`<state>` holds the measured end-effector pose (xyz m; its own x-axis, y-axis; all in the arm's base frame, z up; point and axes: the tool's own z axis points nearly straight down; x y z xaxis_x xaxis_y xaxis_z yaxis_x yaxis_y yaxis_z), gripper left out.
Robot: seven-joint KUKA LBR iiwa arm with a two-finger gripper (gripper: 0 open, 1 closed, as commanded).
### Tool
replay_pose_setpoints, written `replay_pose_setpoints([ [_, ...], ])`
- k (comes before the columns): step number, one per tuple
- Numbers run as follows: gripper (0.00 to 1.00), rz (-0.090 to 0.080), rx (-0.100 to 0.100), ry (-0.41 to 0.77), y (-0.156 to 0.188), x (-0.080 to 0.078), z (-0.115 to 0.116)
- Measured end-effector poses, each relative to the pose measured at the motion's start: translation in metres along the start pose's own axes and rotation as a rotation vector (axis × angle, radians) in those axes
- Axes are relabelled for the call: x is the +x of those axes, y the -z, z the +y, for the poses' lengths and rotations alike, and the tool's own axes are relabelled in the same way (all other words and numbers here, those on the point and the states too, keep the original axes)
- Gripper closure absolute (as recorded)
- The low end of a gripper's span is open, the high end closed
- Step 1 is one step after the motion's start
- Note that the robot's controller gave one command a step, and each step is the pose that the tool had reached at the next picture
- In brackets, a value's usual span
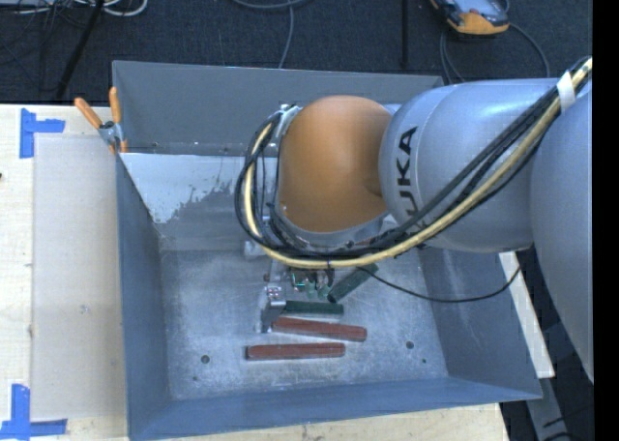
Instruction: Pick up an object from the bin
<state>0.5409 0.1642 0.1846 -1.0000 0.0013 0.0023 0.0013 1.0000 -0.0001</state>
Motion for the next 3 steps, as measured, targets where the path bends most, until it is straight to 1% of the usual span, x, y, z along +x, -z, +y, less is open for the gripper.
replay_pose_setpoints([
  [1,0.0,-0.006,-0.001,0.075,-0.03,0.004,-0.014],
  [2,1.0,-0.01,-0.005,-0.095,-0.11,-0.001,-0.039],
  [3,1.0,-0.01,-0.005,-0.096,-0.11,-0.001,-0.039],
])
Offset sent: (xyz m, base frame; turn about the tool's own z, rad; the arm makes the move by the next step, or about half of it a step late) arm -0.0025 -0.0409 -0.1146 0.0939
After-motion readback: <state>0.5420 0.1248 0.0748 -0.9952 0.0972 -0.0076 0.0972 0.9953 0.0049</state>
